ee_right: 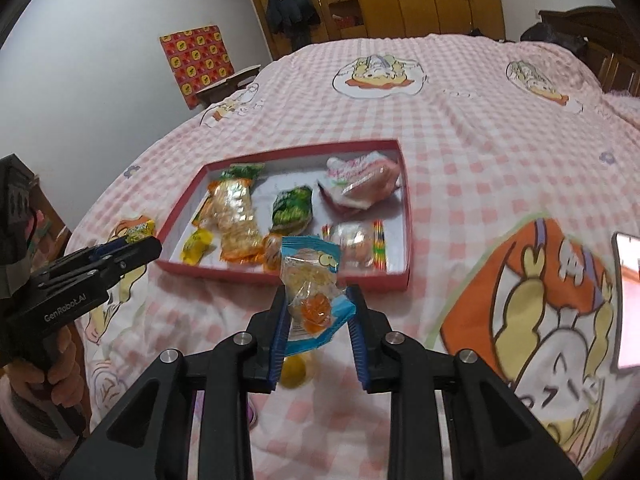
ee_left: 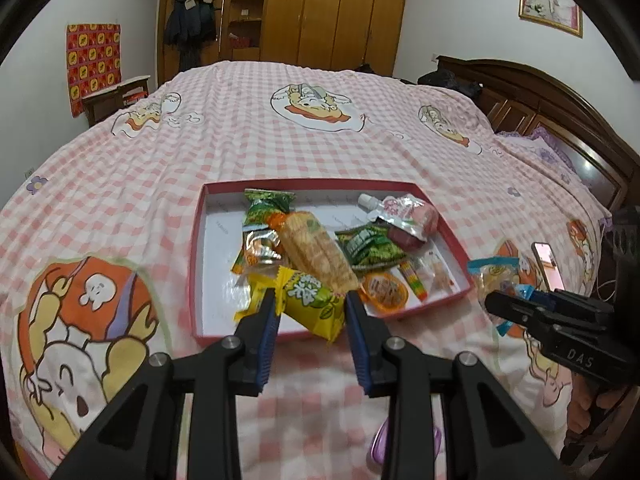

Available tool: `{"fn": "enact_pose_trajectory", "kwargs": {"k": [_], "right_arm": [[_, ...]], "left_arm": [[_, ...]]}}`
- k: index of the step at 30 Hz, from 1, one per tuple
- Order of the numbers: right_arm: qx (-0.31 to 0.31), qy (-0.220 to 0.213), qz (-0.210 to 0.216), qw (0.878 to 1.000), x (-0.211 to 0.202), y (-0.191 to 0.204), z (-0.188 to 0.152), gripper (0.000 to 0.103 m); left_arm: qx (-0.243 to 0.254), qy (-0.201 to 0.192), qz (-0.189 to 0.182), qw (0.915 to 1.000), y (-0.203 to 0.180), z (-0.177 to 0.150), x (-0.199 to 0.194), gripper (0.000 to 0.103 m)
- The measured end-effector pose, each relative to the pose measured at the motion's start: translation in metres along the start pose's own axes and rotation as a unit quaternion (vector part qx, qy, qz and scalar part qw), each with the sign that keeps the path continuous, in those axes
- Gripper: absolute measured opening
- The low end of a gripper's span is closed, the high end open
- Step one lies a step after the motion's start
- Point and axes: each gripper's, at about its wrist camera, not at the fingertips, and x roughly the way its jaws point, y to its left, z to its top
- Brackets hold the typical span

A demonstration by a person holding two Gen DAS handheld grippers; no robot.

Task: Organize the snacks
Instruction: 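Carry the yellow candy in the left tool while the right tool carries the clear bag over the tray, then open the left tool to drop the yellow candy while the right tool releases the clear bag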

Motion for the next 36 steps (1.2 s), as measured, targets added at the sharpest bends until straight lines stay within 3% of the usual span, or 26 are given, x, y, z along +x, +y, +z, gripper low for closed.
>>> {"fn": "enact_pose_trajectory", "kwargs": {"k": [6,21,27,36], "right_arm": [[0.006,-0.004,0.010,1.000,0.011,-0.007,0.022,0.028],[-0.012,0.002,-0.004,1.000,0.058,-0.031,0.044,0.028],[-0.010,0.016,-0.003,1.000,0.073,-0.039,0.048,0.028],[0.007,0.010,-0.027,1.000,0.080,-0.041,0.050,0.028]], "left_arm": [[-0.010,-0.006,0.007,0.9999,0.005,0.019,0.019,0.034],[-0.043,-0.019,0.073,0.9962,0.030,0.055,0.075,0.034],[-0.059,-0.006,0.078,0.9952,0.043,0.064,0.097,0.034],[-0.045,-0.004,0.038,0.9983,0.052,0.064,0.125,0.037]]}}
